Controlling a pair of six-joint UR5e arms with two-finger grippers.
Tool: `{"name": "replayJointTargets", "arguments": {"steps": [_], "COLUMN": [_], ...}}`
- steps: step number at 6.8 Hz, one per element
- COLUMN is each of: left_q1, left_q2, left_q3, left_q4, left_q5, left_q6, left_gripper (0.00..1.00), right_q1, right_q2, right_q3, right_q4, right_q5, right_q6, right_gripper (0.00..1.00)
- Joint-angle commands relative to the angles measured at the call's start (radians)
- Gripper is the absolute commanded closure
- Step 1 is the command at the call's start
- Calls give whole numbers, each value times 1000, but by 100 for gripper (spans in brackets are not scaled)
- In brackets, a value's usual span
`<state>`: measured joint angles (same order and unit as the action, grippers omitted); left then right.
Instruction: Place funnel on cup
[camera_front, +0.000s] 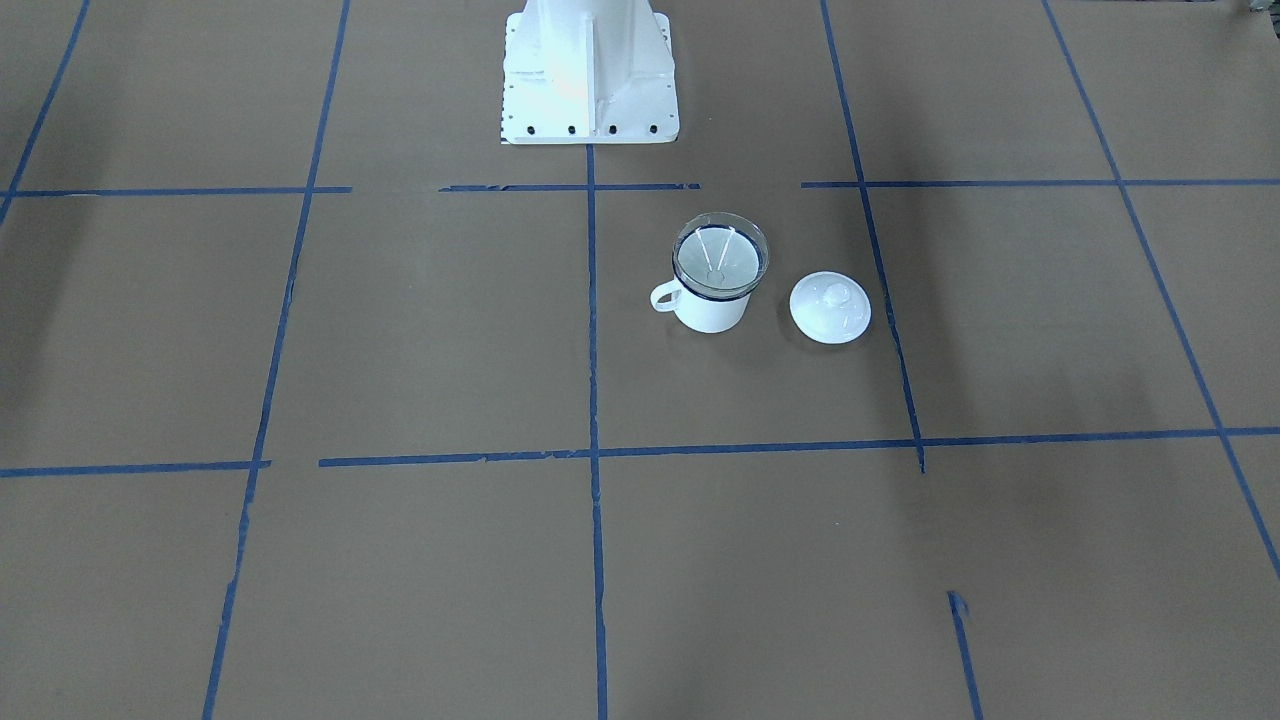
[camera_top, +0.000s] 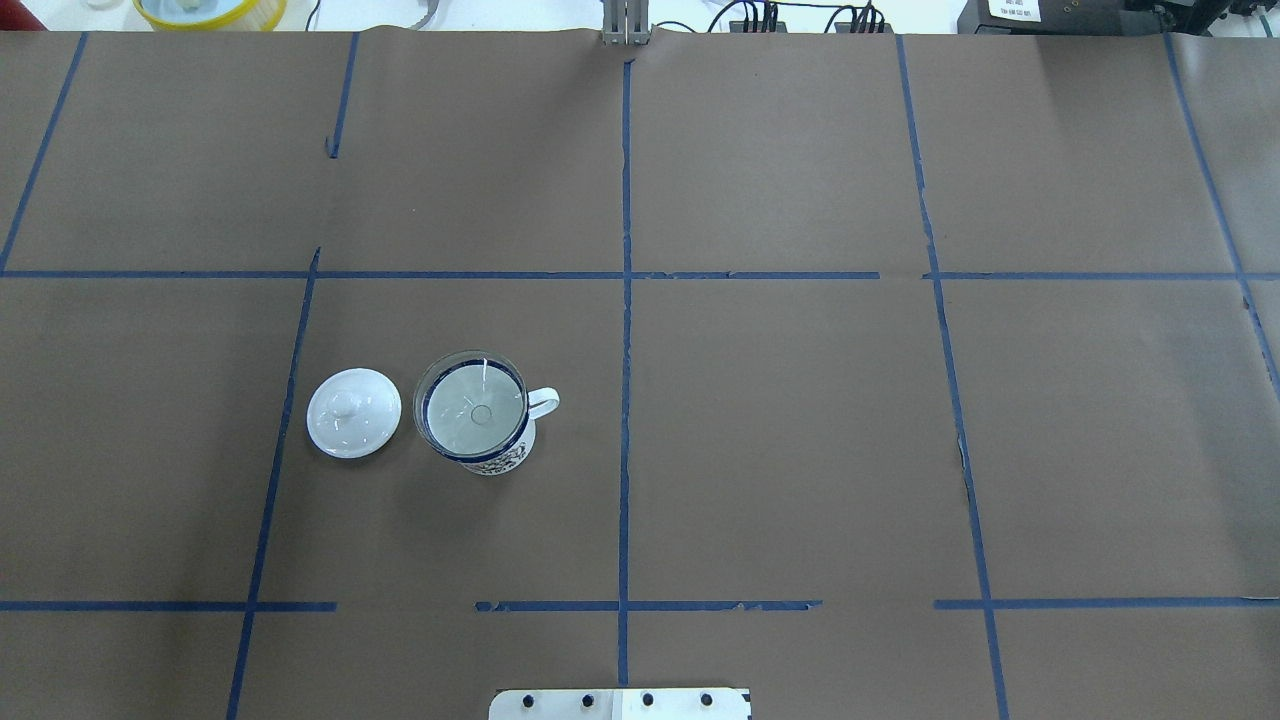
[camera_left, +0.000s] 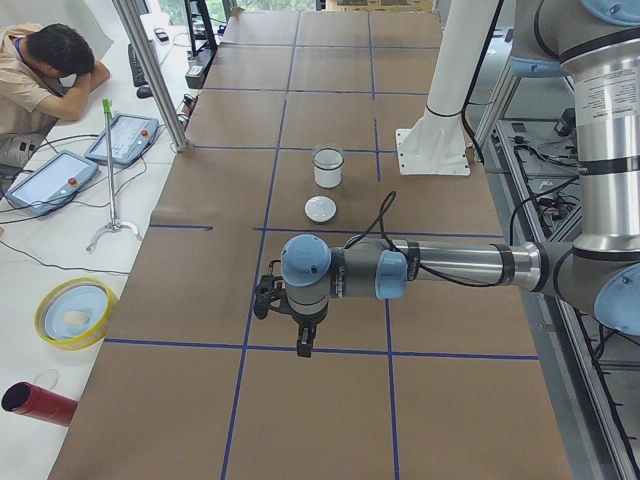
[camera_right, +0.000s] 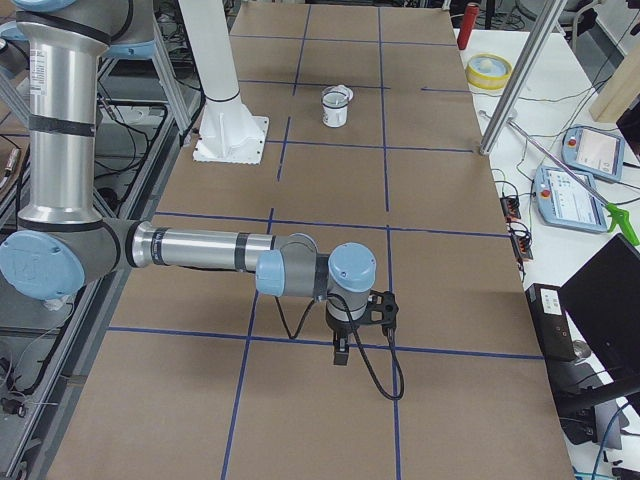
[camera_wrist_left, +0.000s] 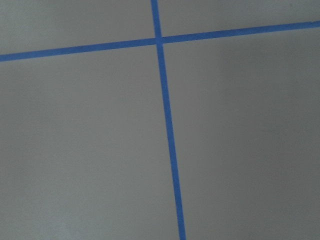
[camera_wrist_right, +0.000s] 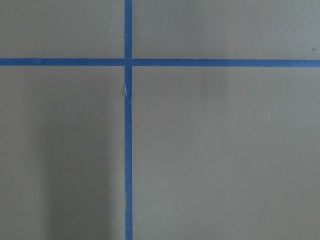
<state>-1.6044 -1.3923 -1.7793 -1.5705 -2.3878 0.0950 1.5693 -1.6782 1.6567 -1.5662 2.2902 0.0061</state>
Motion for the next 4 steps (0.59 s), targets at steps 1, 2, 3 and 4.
{"name": "replayJointTargets", "arguments": {"steps": [1, 2, 3, 4], "left_q1": [-29, -28, -28, -28], "left_q2": [-20, -20, -22, -27], "left_q3": [12, 23, 20, 17], "left_q4": [-14, -14, -16, -17], "left_q5": [10, 10, 10, 9], "left_q6": [-8, -8, 2, 3], "left_gripper": [0, 0, 0, 0], "right_q1": [0, 0, 0, 0], "right_q2": [0, 0, 0, 0], "right_q3": [-1, 0, 0, 0], "right_q4": [0, 0, 0, 0], "right_q5": [0, 0, 0, 0], "right_q6": [0, 0, 0, 0], "right_gripper": [0, 0, 0, 0]}}
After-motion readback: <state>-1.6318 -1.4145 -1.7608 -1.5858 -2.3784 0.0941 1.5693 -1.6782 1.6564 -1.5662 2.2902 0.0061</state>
